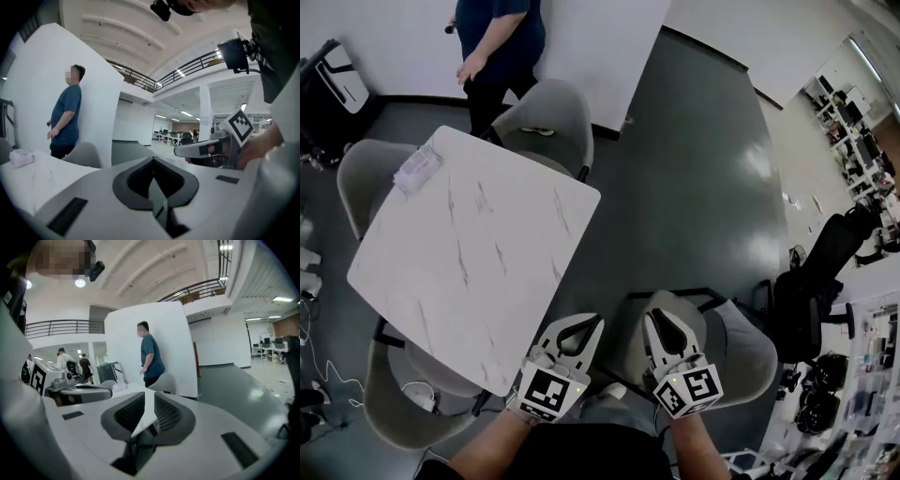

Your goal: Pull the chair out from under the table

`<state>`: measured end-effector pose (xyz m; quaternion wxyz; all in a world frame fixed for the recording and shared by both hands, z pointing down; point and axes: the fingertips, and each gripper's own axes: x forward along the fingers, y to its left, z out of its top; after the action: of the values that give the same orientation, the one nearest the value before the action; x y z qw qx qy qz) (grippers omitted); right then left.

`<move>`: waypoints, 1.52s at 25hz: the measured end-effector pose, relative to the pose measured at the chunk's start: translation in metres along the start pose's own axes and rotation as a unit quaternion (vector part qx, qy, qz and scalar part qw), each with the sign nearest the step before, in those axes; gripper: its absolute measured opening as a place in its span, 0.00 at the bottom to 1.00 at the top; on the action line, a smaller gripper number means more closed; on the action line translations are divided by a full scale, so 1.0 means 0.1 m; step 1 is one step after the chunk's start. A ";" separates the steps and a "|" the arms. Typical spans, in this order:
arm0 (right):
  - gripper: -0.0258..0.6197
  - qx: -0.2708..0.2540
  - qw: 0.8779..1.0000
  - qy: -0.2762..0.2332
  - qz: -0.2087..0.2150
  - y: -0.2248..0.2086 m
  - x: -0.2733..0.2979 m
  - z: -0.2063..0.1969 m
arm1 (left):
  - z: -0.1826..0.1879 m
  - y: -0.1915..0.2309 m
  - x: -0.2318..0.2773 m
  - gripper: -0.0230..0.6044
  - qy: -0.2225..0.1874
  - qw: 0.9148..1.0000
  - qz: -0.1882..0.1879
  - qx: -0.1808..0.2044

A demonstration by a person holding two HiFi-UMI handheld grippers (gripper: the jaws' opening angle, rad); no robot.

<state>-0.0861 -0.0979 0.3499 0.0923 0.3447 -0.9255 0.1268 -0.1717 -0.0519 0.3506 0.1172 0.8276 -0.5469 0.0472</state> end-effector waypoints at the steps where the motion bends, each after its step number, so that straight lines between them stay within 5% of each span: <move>1: 0.14 -0.004 1.000 -0.010 0.014 0.18 0.10 0.10 | 0.08 0.14 -0.14 0.05 -0.007 1.000 0.010 0.001; 7: 0.10 -0.052 0.992 -0.051 0.102 1.10 0.47 0.56 | 0.60 0.70 -0.86 0.04 -0.069 0.996 0.050 0.011; 13: 0.08 -0.069 0.980 -0.089 0.161 1.59 0.51 0.96 | 0.98 0.84 -1.28 0.04 -0.094 0.991 0.082 0.044; 26: 0.08 -0.079 0.960 -0.101 0.248 1.85 0.43 1.10 | 1.26 0.67 -1.39 0.04 -0.134 0.978 0.157 0.031; 32: 0.06 -0.075 0.957 -0.092 0.266 1.87 0.42 1.05 | 1.14 0.53 -1.44 0.04 -0.107 0.980 0.162 0.033; 38: 0.06 -0.075 0.953 -0.098 0.275 1.89 0.32 1.07 | 1.20 0.45 -1.50 0.04 -0.147 0.975 0.165 0.006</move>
<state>-0.2439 -0.0112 0.2235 -0.0121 0.0792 -0.9959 0.0432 -0.2785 0.0356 0.2098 0.0208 0.7244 -0.6870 -0.0528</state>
